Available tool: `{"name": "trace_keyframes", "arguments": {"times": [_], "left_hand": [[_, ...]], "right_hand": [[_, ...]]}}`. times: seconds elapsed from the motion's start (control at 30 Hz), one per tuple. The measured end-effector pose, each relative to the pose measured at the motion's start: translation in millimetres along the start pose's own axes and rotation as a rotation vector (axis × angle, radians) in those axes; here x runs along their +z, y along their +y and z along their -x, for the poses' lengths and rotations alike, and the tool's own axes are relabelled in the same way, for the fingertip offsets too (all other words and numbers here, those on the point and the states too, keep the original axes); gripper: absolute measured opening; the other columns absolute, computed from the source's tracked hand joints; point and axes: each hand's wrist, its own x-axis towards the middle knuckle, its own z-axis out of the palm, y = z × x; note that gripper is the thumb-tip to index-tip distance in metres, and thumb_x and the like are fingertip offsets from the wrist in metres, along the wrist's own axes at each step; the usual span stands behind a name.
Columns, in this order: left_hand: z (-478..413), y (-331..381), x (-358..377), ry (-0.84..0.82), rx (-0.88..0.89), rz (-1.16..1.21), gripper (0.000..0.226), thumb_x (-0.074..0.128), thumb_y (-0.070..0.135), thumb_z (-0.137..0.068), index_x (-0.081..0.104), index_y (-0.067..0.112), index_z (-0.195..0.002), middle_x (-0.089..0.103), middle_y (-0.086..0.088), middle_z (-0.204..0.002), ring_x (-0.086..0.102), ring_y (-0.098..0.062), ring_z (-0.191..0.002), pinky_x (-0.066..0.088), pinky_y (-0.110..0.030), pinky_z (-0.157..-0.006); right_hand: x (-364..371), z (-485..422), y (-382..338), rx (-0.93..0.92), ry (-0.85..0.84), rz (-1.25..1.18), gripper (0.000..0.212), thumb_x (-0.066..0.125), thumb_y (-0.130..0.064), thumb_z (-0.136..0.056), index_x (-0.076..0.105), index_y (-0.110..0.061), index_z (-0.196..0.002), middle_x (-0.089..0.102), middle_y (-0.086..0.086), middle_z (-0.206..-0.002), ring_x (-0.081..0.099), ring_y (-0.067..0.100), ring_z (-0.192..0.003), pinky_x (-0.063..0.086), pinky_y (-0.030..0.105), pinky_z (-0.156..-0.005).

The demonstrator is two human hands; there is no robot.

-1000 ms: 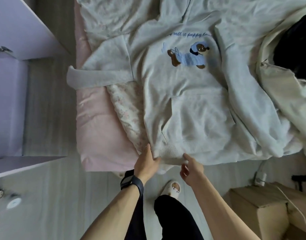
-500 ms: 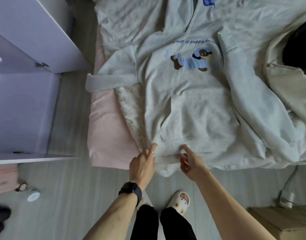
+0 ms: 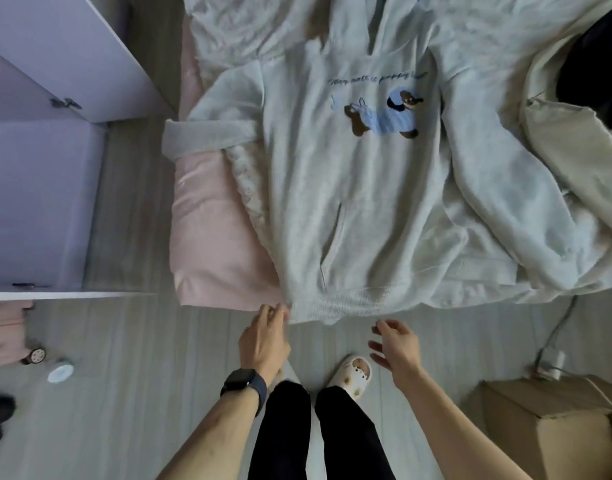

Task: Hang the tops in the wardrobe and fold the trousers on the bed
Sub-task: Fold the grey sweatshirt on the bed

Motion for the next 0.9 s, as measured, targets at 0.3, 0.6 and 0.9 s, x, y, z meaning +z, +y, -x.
{"name": "trace_keyframes", "arguments": {"times": [0.3, 0.6, 0.9], "left_hand": [[-64, 29, -3, -0.038, -0.435, 0.655, 0.024, 0.062, 0.028, -0.093, 0.055, 0.014, -0.112, 0.063, 0.003, -0.095, 0.06, -0.022, -0.09, 0.043, -0.03, -0.074], [-54, 14, -8, -0.023, -0.523, 0.227, 0.025, 0.056, 0.04, -0.095, 0.065, 0.017, -0.091, 0.071, -0.01, -0.1, 0.064, -0.034, -0.092, 0.054, -0.041, -0.083], [-53, 135, -23, -0.034, -0.121, 0.089, 0.061, 0.06, 0.019, -0.091, 0.037, 0.02, -0.148, 0.036, -0.008, -0.15, 0.041, -0.029, -0.134, 0.044, -0.044, -0.101]], "right_hand": [[1, -27, -39, 0.057, -0.041, -0.362, 0.029, 0.073, -0.03, -0.091, 0.055, -0.018, -0.111, 0.061, 0.0, -0.104, 0.073, 0.021, -0.088, 0.059, 0.039, -0.085], [-26, -45, -10, 0.006, 0.017, -0.212, 0.016, 0.066, -0.031, -0.096, 0.066, -0.015, -0.099, 0.07, 0.001, -0.093, 0.067, 0.014, -0.07, 0.052, 0.028, -0.058], [-100, -31, -50, -0.202, 0.126, 0.081, 0.039, 0.066, -0.043, -0.087, 0.058, -0.017, -0.115, 0.068, -0.003, -0.104, 0.071, 0.022, -0.089, 0.059, 0.046, -0.083]]}}
